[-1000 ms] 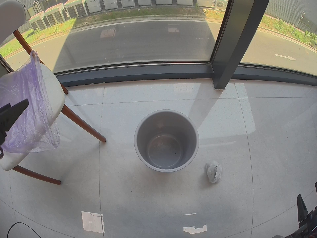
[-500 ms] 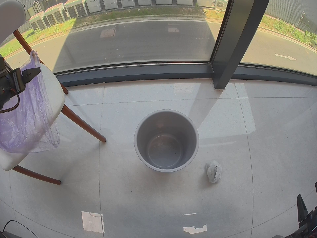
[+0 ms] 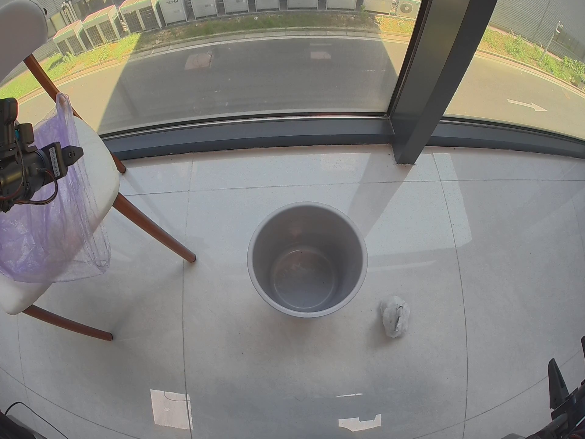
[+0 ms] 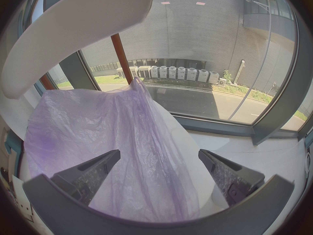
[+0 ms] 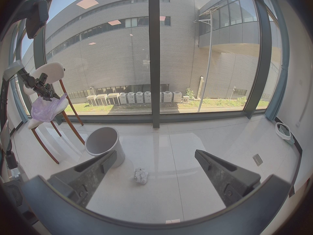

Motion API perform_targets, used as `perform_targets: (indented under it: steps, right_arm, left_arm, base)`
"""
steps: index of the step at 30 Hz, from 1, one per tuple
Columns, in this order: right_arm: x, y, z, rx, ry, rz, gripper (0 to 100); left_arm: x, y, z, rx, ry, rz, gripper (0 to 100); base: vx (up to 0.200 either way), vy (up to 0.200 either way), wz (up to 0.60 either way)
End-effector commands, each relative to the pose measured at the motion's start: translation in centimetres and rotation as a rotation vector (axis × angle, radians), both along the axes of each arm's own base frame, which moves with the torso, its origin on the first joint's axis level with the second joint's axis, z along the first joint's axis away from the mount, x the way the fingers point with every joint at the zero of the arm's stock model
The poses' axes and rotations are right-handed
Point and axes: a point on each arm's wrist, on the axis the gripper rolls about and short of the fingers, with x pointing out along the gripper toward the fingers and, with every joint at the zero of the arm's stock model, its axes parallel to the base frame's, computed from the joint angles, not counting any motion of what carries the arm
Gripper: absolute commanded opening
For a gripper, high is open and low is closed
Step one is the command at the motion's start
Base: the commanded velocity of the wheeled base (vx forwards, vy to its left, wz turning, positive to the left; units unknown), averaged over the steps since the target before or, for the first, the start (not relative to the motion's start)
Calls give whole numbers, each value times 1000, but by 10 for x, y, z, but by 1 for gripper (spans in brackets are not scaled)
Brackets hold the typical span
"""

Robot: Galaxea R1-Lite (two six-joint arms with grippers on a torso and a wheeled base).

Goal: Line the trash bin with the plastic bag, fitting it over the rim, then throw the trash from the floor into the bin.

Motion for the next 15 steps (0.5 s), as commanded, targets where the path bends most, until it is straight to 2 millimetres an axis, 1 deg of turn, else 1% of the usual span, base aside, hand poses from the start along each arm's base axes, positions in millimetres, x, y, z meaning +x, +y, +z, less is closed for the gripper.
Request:
perform_targets:
  steps: [1, 2, 9, 15]
  right_arm:
    - [0, 0, -5, 0, 1, 1, 100]
    - [0, 0, -5, 0, 1, 1, 100]
    - [0, 0, -5, 0, 2, 1, 100]
    - [0, 0, -5, 2, 2, 1, 100]
  left_arm:
    - [16, 5, -15, -8, 44, 9, 100]
    - [22, 6, -16, -5, 28, 12, 100]
    - [42, 9, -19, 0, 20, 19, 100]
    - [47, 10, -24, -1, 23, 18, 100]
  base:
    - [0, 0, 0]
    - [0, 0, 0]
    - [0, 0, 0]
    - [0, 0, 0]
